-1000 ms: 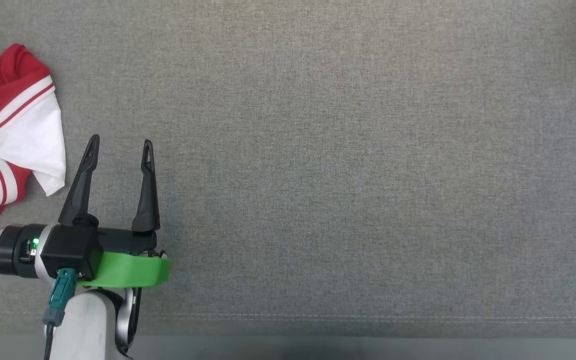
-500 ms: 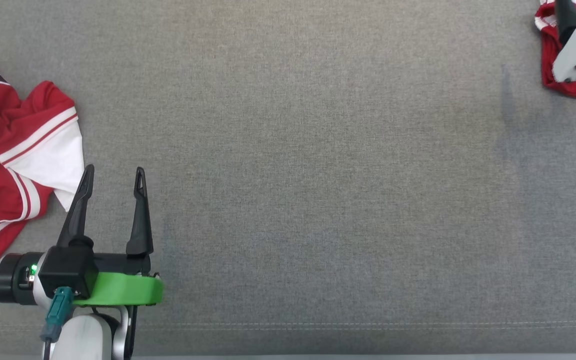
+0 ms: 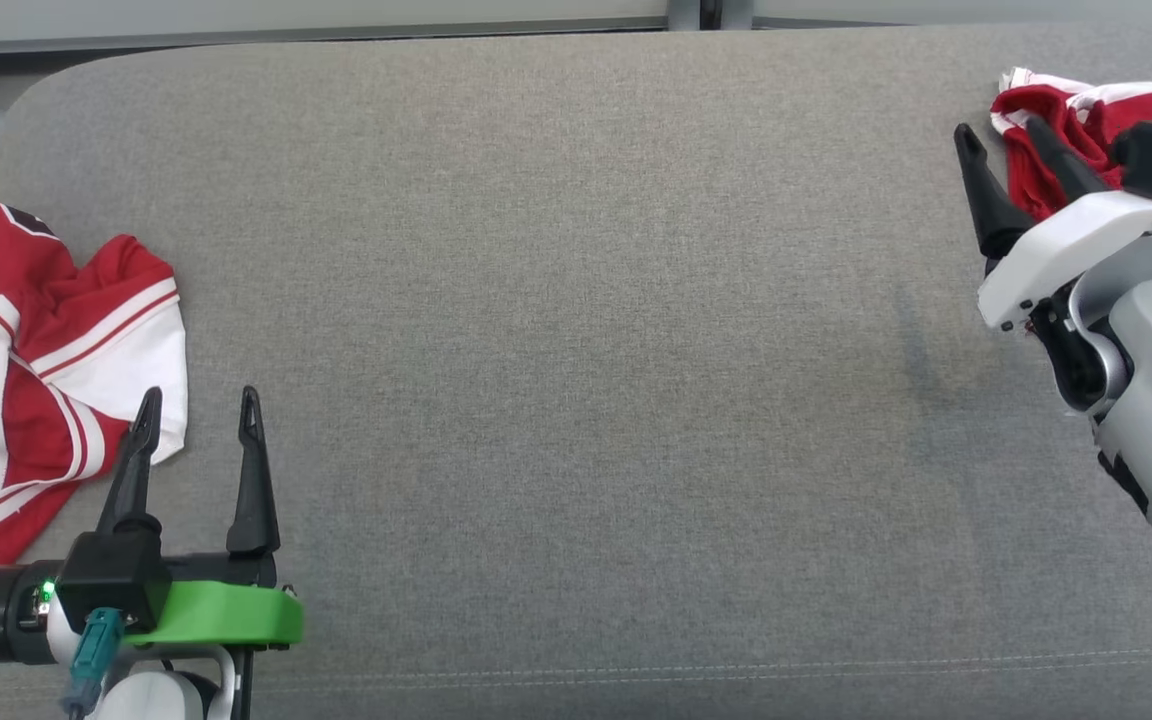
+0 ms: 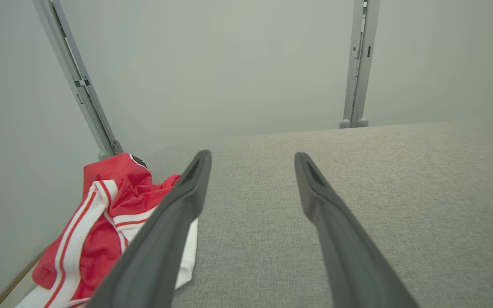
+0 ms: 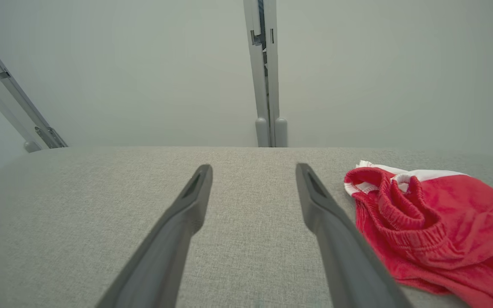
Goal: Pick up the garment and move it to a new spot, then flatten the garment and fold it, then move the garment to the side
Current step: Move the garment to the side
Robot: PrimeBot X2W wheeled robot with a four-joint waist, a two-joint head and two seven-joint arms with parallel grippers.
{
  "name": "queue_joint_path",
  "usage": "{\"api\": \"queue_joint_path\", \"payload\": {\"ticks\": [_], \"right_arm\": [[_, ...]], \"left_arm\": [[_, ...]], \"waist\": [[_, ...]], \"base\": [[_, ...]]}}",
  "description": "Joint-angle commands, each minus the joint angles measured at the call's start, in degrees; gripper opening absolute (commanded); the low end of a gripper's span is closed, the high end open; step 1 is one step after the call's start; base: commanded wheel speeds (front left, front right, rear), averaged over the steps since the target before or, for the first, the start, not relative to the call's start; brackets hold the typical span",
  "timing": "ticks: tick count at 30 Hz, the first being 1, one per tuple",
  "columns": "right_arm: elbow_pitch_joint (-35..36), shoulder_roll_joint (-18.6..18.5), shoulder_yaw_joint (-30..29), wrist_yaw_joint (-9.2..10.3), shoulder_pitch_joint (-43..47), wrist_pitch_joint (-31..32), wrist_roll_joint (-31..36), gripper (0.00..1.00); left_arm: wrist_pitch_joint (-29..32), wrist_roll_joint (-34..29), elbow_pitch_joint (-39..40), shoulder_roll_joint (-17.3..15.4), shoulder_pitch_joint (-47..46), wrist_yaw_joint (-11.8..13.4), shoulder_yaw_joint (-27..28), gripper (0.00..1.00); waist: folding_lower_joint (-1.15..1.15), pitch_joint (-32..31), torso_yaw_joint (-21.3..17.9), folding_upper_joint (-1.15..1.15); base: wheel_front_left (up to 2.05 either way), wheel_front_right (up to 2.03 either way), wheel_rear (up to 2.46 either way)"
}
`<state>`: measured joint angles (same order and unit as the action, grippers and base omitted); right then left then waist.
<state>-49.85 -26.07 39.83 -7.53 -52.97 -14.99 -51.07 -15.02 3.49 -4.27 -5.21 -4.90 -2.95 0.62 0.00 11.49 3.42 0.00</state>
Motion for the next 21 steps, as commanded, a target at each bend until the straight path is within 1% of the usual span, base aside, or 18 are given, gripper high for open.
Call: {"api": "queue_joint_path", "payload": {"ticks": [1,6,8,9,16,18,21], "right_arm": [[1.3,0.4,-1.9,0.08,2.3,-0.3,1.1,1.00],[7.1,3.0,-9.9,0.07,9.4,-0.3,5.1,1.00],[9.6,4.4,-12.3,0.07,12.2,-0.3,7.7,1.00],[12.0,5.7,-14.1,0.07,14.8,-0.3,10.6,1.00],[19.7,11.8,-22.4,0.06,23.2,-0.3,19.1,1.00],[21.3,12.9,-24.2,0.06,25.4,-0.3,22.8,1.00],[23.0,15.0,-27.0,0.06,29.2,-0.3,25.9,1.00]], "left_arm": [[-0.1,0.5,-0.1,-0.3,0.8,0.5,0.5,1.00],[-0.1,0.7,-0.1,-0.1,1.3,0.4,1.2,1.00],[-0.1,0.7,-0.2,-0.1,1.6,0.4,1.5,1.00],[-0.1,0.7,-0.4,0.0,1.8,0.5,1.8,1.00],[-0.1,0.7,-1.3,0.0,2.7,0.5,2.5,1.00],[-0.1,0.7,-1.6,0.1,3.0,0.6,2.7,1.00],[-0.1,0.9,-2.0,0.3,3.5,0.6,2.8,1.00]], "waist": [[0.00,-1.0,-0.4,0.00],[0.00,-1.6,-0.9,0.00],[0.00,-1.9,-1.2,0.00],[0.00,-2.2,-1.4,0.00],[0.00,-4.1,-2.0,0.00],[0.00,-4.6,-2.2,0.00],[0.00,-5.6,-2.2,0.00]], "base": [[0.00,0.00,0.00],[0.00,0.00,0.00],[0.00,0.00,0.00],[0.00,0.00,0.00],[0.00,0.00,0.00],[0.00,0.00,0.00],[0.00,0.00,0.00]]}}
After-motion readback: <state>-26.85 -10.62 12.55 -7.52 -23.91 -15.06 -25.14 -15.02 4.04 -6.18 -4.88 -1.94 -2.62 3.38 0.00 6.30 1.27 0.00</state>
